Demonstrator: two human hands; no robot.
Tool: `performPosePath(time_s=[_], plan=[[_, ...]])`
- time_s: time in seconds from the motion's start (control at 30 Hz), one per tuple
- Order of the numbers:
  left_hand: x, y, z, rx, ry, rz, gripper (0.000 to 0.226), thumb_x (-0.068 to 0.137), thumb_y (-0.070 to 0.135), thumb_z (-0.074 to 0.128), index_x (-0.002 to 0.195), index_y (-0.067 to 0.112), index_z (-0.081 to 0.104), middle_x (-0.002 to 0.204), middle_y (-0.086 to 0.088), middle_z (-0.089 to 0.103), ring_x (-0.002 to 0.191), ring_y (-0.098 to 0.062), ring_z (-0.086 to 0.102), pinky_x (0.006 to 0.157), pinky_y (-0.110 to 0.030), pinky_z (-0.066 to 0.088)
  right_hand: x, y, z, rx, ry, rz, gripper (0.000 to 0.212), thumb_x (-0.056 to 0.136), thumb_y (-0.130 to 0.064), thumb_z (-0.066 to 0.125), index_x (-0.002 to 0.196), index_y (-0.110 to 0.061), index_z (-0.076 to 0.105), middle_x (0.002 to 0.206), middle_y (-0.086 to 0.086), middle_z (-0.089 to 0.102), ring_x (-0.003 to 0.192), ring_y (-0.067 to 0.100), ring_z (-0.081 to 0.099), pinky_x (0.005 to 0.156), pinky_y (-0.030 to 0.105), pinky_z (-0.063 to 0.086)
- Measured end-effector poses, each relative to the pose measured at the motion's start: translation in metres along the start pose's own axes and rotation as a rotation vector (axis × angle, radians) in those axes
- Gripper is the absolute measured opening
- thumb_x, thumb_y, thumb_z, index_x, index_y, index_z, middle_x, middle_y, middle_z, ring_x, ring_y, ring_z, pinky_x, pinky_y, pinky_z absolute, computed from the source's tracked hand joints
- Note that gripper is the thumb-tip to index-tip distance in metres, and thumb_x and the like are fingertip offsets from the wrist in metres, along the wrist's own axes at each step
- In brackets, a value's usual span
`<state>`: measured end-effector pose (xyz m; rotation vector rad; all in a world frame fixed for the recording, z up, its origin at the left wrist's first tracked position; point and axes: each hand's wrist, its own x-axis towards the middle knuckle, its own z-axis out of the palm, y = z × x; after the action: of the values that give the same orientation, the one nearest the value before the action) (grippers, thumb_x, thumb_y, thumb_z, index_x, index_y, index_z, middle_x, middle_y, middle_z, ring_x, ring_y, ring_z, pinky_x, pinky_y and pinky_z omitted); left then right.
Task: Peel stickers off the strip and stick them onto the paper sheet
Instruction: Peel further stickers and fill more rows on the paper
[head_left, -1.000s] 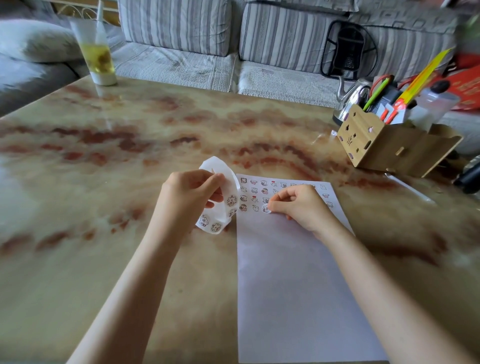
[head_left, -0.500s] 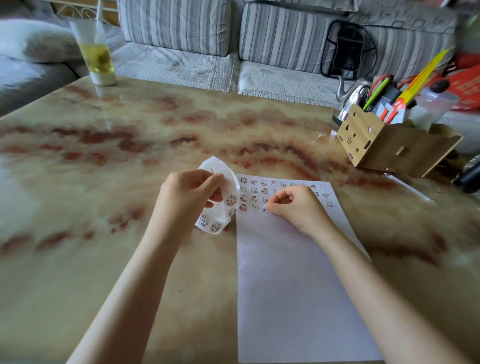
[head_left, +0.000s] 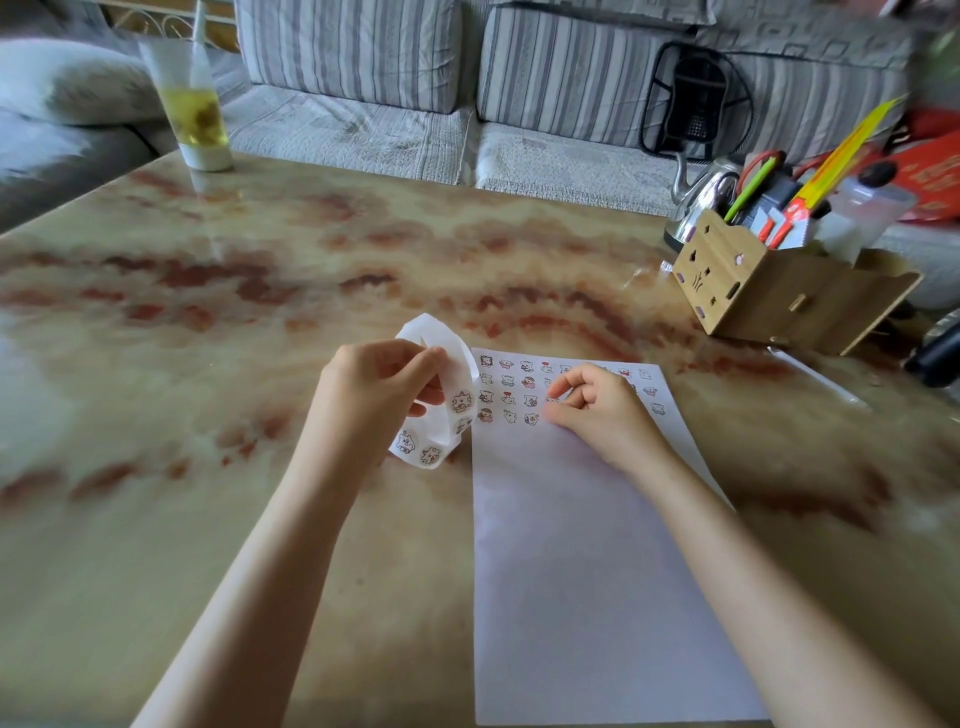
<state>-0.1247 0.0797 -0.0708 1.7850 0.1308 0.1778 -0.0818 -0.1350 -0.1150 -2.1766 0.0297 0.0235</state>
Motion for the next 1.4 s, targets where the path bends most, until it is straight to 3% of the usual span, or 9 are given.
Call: performPosePath(time_s=[0.17,0.37,0.5,0.63,0.83,0.93,1.13,1.4], plan=[[0.001,-0.001,0.0,0.012,-0.003,0.006,0.019,0.089,0.019,0.06,0.076,0.018,0.073,0.072,-0.003,0.073,0.073,-0.019,0.07,0.068,-0.027,0.055,0.001,0.0,0.004,-0.044,0.014,0.007,0.027,0.074,-0.032,0.08,0.085,-0.021,0.057,0.065,-0.006,0.054,0.059,0.007,0.049,0.057,0.024,0.034],[0.001,-0.001,0.001,-0.006,-0.008,-0.005,0.019,0.088,0.018,0.059,0.077,0.014,0.074,0.074,-0.006,0.074,0.073,-0.022,0.071,0.067,-0.028,0.055,0.001,0.002,0.003,-0.047,0.004,-0.009,0.009,0.084,-0.019,0.068,0.087,-0.018,0.059,0.064,-0.007,0.055,0.059,0.006,0.048,0.058,0.024,0.034],[0.002,-0.002,0.001,-0.044,0.007,-0.016,0.02,0.088,0.017,0.059,0.074,0.015,0.073,0.073,-0.009,0.074,0.07,-0.022,0.071,0.065,-0.029,0.052,-0.009,-0.012,0.001,0.087,0.015,-0.061,0.005,0.092,-0.019,0.059,0.088,-0.016,0.06,0.068,-0.004,0.06,0.049,-0.003,0.047,0.055,0.016,0.04],[0.003,-0.002,0.002,-0.052,0.012,-0.007,0.02,0.089,0.017,0.059,0.075,0.013,0.073,0.074,-0.009,0.074,0.07,-0.023,0.07,0.068,-0.033,0.054,-0.026,-0.04,0.008,0.213,0.011,-0.27,0.005,0.09,-0.022,0.063,0.086,-0.021,0.063,0.075,-0.006,0.068,0.066,0.001,0.056,0.064,0.017,0.043],[0.004,-0.001,0.001,-0.058,0.033,0.021,0.023,0.089,0.017,0.059,0.07,0.018,0.073,0.069,-0.004,0.073,0.065,-0.018,0.069,0.068,-0.033,0.055,-0.038,-0.069,0.023,0.258,-0.064,-0.38,0.009,0.081,-0.014,0.074,0.087,-0.017,0.068,0.08,-0.008,0.069,0.076,0.012,0.063,0.069,0.025,0.047],[0.002,0.0,0.001,-0.07,0.043,0.044,0.023,0.09,0.017,0.059,0.071,0.017,0.072,0.068,-0.004,0.072,0.06,-0.012,0.067,0.062,-0.029,0.053,-0.039,-0.071,0.025,0.284,-0.053,-0.368,0.013,0.08,-0.008,0.074,0.082,-0.02,0.069,0.076,-0.01,0.068,0.071,0.01,0.059,0.068,0.032,0.049],[0.003,0.002,0.001,-0.119,-0.014,-0.019,0.03,0.092,0.03,0.058,0.071,0.011,0.07,0.069,-0.006,0.072,0.061,-0.013,0.068,0.06,-0.026,0.056,-0.038,-0.071,0.027,0.356,-0.031,-0.323,0.015,0.081,-0.006,0.072,0.082,-0.021,0.069,0.074,-0.003,0.069,0.062,0.003,0.057,0.056,0.016,0.045],[0.0,0.002,0.0,-0.123,-0.107,-0.001,0.016,0.088,0.019,0.063,0.074,0.018,0.072,0.067,0.0,0.071,0.061,-0.006,0.066,0.057,-0.016,0.052,-0.037,-0.068,0.029,0.398,0.015,-0.322,0.011,0.082,-0.005,0.071,0.082,-0.016,0.07,0.076,0.008,0.071,0.066,0.016,0.062,0.061,0.027,0.053]])
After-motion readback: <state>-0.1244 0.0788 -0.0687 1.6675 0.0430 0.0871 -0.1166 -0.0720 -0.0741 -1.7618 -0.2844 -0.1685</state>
